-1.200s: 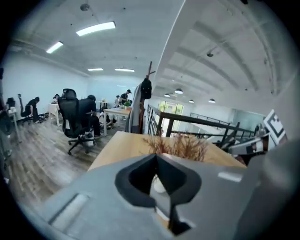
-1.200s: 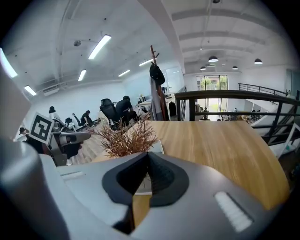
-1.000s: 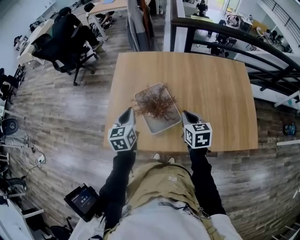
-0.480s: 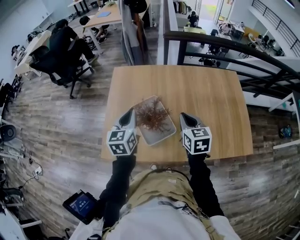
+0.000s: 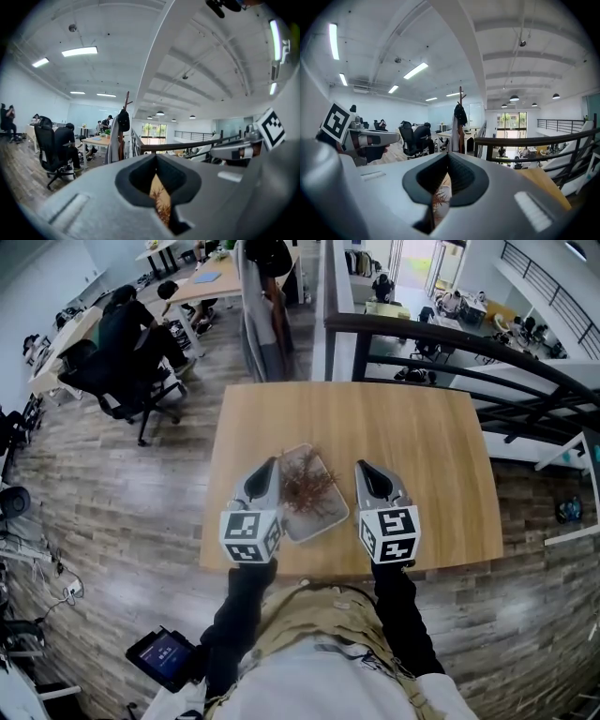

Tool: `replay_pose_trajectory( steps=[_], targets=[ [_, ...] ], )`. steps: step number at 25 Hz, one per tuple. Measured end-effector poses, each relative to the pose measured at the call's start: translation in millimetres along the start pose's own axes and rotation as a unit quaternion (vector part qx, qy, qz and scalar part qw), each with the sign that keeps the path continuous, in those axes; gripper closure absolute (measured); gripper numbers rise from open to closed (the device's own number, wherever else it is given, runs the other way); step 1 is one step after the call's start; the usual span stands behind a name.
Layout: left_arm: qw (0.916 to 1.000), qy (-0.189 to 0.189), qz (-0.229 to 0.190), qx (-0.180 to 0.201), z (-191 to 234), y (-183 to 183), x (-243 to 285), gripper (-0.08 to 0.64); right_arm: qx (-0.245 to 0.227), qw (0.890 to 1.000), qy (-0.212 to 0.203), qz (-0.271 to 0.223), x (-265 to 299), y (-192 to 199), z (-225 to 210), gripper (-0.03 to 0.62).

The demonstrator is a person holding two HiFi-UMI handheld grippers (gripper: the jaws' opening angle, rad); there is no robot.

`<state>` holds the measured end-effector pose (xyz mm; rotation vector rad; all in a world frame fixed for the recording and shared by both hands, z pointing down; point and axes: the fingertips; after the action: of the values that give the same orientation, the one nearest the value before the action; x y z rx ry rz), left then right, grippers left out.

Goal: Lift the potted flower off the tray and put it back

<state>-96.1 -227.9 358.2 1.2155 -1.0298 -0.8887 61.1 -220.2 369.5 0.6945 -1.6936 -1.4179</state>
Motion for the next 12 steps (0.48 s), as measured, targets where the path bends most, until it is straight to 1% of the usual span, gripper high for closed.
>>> replay_pose_trajectory(
  steps=[5,12],
  targets=[
    [0.9997,0.003,-0.022,0.009,-4,-13,1,0.558,-0.019,0.998,0.006,-0.052,-5,-24,2,0.588],
    [0.9970,-0.001,-0.073,0.025,-7,-34,-7,0.558,-0.053,0.993,-0.001,-0.103,-12,-43,13,0.589]
  ],
)
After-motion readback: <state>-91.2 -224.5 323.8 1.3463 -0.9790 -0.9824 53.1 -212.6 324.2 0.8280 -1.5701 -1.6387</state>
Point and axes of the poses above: the fingertips, and each gripper's own axes: x forward along the fingers, z to its left, y out of its underside, and after that the axes turned 6 degrees about -y, right-handed
